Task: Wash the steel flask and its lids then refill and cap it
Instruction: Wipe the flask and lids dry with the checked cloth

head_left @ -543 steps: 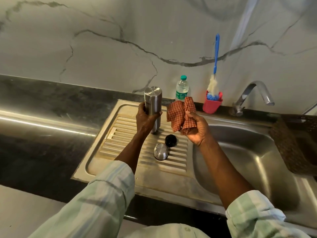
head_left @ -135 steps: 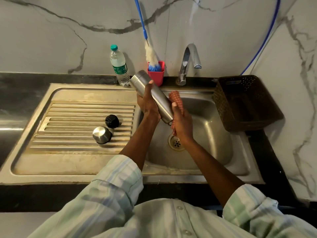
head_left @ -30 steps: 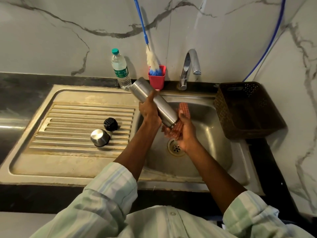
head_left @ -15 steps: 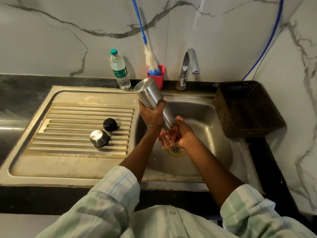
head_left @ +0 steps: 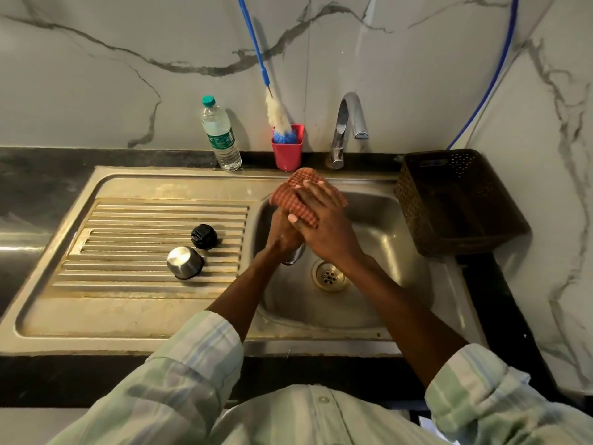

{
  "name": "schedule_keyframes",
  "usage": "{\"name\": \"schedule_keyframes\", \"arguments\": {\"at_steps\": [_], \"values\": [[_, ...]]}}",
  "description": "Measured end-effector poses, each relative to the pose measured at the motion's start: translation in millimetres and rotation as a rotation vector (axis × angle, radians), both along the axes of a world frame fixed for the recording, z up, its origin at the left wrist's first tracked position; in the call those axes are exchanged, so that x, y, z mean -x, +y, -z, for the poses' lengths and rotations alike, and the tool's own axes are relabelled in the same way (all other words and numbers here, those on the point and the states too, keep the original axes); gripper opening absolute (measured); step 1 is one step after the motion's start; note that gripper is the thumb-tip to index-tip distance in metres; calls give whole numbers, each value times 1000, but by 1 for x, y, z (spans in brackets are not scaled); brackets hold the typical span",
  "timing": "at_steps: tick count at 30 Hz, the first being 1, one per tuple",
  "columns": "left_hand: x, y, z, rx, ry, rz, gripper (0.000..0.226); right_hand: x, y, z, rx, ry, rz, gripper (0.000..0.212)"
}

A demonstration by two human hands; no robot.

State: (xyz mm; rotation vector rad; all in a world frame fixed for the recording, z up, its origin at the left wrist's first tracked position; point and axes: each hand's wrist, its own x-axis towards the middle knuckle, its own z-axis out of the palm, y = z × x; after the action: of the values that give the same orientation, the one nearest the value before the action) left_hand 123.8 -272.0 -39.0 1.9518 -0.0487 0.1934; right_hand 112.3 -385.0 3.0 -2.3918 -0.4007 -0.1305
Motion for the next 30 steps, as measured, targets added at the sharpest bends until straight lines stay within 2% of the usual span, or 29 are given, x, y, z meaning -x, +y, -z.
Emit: {"name": "schedule_keyframes", "arguments": {"at_steps": [2, 7, 9, 11, 13, 16, 18, 19, 22, 23, 24, 26, 30], "values": [[3, -3, 4, -8, -7, 9, 47, -7, 3, -1, 63, -25, 10, 62], [4, 4, 9, 61, 35, -31, 62, -18, 4, -15, -318, 341, 105, 63], [0, 9, 9, 84, 57, -85, 63, -5, 7, -13, -334, 302, 73, 61], [-1, 11, 7, 94, 85, -101, 53, 8, 12, -7, -168, 165, 3, 59], [0, 11, 7, 108, 103, -75, 57, 3, 12, -7, -158, 162, 32, 56], [4, 8, 7, 67, 132, -28, 75, -22, 2, -16, -405, 408, 134, 43], [1, 7, 8, 50, 138, -37, 80, -23, -1, -21, -492, 464, 144, 39], [-2, 8, 8, 48, 135, -43, 77, -19, -1, -21, -460, 423, 130, 39], [-11, 9, 6, 5, 121, -19, 47, -4, 5, -12, -163, 193, 41, 52], [-11, 9, 4, -9, 117, 6, 45, -3, 6, -11, -150, 168, 49, 53], [-9, 6, 1, -23, 127, 49, 47, -8, 7, -13, -180, 174, 84, 51], [-4, 2, -2, -37, 142, 119, 67, -22, 2, -23, -304, 283, 165, 39], [-6, 5, -2, 11, 124, 156, 103, -36, -12, -38, -708, 585, 188, 20]]}}
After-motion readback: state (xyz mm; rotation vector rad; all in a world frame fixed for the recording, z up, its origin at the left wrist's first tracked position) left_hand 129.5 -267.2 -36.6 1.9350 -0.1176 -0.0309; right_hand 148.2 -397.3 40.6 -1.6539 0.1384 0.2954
